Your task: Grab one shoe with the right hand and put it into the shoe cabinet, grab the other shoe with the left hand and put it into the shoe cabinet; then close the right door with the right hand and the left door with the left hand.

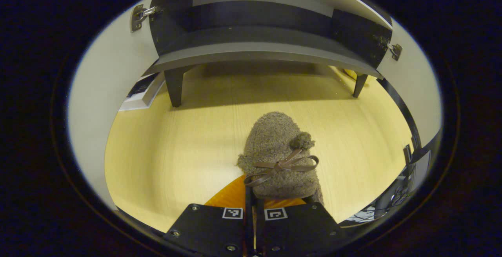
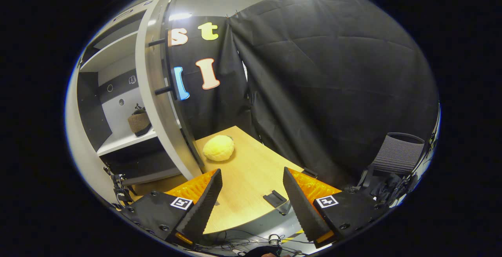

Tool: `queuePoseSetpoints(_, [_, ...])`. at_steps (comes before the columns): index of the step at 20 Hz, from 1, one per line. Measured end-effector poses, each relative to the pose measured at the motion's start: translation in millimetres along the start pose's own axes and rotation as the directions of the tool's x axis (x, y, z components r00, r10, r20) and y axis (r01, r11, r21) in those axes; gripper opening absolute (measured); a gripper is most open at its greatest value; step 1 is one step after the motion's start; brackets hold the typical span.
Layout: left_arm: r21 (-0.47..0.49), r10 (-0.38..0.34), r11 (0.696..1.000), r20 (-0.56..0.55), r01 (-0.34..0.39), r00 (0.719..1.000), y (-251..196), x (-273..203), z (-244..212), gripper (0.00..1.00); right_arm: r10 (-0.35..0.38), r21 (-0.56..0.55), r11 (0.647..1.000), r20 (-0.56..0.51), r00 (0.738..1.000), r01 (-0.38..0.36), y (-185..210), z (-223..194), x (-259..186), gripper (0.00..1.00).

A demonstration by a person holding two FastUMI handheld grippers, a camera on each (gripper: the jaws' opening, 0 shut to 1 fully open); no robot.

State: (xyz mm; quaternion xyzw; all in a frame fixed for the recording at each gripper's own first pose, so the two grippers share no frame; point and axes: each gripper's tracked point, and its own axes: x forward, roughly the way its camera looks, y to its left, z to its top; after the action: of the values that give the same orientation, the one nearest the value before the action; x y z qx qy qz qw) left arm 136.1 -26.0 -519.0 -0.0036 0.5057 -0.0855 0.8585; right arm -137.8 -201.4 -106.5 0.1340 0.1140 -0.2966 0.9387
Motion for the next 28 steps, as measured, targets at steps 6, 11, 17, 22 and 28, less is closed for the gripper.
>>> queuePoseSetpoints(6, [-0.058, 0.027, 0.998, 0.084, -0.022, 0.996, 8, -52, 30, 0.04, 0.025, 0.071, 0.997, 0.074, 0.997, -0.030, -21, 55, 53, 0.98])
queuePoseSetpoints(11, [-0.116, 0.039, 0.993, 0.172, -0.019, 0.984, 27, -101, 74, 0.04, 0.065, 0.057, 0.996, 0.113, 0.991, -0.072, -27, 91, 94, 0.98])
queuePoseSetpoints(17, [-0.159, 0.084, 0.987, 0.309, -0.036, 0.947, 47, -161, 141, 0.04, 0.135, 0.017, 0.990, 0.127, 0.983, -0.138, -15, 107, 130, 0.92])
queuePoseSetpoints(22, [-0.125, 0.106, 0.990, 0.414, -0.059, 0.904, 57, -212, 207, 0.04, 0.152, 0.003, 0.988, 0.134, 0.979, -0.154, -10, 107, 140, 0.92])
queuePoseSetpoints(28, [-0.100, 0.110, 0.993, 0.496, -0.069, 0.861, 71, -234, 300, 0.04, 0.105, 0.022, 0.994, 0.146, 0.984, -0.109, -26, 104, 131, 0.98])
